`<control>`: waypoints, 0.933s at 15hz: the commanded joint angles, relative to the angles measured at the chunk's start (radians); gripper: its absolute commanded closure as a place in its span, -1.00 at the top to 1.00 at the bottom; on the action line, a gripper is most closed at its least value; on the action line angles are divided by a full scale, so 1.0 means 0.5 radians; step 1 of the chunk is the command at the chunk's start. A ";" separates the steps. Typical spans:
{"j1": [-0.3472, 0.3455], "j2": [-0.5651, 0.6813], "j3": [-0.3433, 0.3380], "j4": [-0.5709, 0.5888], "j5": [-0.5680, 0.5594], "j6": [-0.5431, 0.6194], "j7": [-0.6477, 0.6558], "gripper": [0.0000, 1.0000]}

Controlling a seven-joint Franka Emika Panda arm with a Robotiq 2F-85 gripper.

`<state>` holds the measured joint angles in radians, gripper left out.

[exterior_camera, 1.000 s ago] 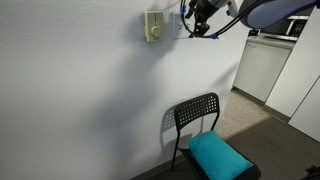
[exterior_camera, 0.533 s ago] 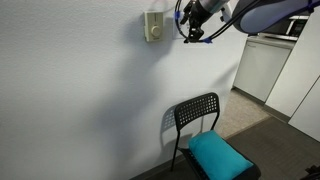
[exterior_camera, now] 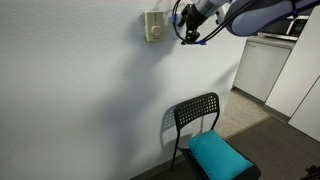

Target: Turn off the left light switch

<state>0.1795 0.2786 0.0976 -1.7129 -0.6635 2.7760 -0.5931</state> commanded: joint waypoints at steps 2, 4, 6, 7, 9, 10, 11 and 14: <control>-0.043 0.053 0.036 0.103 0.053 0.028 -0.074 1.00; -0.042 0.055 0.034 0.113 0.077 0.016 -0.072 1.00; -0.049 0.056 0.059 0.104 0.152 -0.002 -0.101 1.00; -0.053 0.058 0.072 0.104 0.201 -0.003 -0.128 1.00; -0.054 0.066 0.090 0.112 0.290 0.008 -0.192 1.00; -0.045 0.071 0.088 0.126 0.311 0.007 -0.207 1.00; -0.043 0.073 0.095 0.142 0.344 0.004 -0.237 1.00; -0.031 0.091 0.081 0.205 0.345 -0.009 -0.245 1.00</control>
<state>0.1786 0.2945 0.1276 -1.6608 -0.5122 2.7756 -0.6725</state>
